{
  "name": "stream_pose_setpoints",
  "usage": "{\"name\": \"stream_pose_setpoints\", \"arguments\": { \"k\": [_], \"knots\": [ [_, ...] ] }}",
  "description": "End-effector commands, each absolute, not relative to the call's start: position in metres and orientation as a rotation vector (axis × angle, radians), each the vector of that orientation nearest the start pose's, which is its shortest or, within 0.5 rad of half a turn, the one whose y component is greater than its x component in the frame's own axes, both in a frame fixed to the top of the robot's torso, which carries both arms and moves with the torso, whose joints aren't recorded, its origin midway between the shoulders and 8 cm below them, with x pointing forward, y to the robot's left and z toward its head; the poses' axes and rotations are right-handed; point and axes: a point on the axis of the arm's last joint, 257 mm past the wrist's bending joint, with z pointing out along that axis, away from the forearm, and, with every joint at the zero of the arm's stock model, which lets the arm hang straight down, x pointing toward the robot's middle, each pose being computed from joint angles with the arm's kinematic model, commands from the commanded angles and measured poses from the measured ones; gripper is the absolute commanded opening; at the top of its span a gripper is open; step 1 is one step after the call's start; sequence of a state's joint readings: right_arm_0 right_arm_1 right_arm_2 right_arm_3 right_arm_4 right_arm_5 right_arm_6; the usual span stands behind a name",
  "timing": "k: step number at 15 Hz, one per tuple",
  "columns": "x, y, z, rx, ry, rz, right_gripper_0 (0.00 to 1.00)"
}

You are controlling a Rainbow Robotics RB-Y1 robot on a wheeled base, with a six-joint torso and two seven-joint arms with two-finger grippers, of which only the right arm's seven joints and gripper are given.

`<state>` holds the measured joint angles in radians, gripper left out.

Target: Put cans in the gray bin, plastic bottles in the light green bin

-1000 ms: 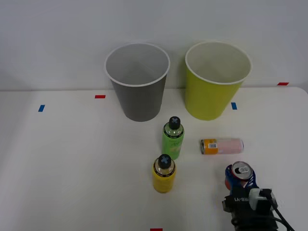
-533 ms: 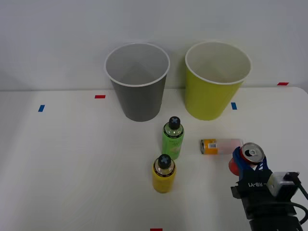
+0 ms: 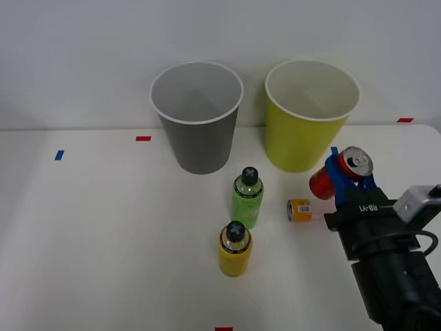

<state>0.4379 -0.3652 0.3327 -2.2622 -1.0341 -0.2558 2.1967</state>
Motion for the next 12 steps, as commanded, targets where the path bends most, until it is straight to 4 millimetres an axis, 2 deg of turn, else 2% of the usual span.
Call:
{"name": "stream_pose_setpoints", "arguments": {
  "k": [1,6,7,12],
  "knots": [
    [0.408,-0.167,-0.034,0.067,1.18,0.46,0.0],
    [0.42,-0.126,0.024,0.014,1.084,0.641,0.0],
    [0.424,-0.118,0.027,0.0,1.083,0.674,0.0],
    [0.491,-0.083,0.03,-0.02,1.082,0.678,0.0]
  ]
}}
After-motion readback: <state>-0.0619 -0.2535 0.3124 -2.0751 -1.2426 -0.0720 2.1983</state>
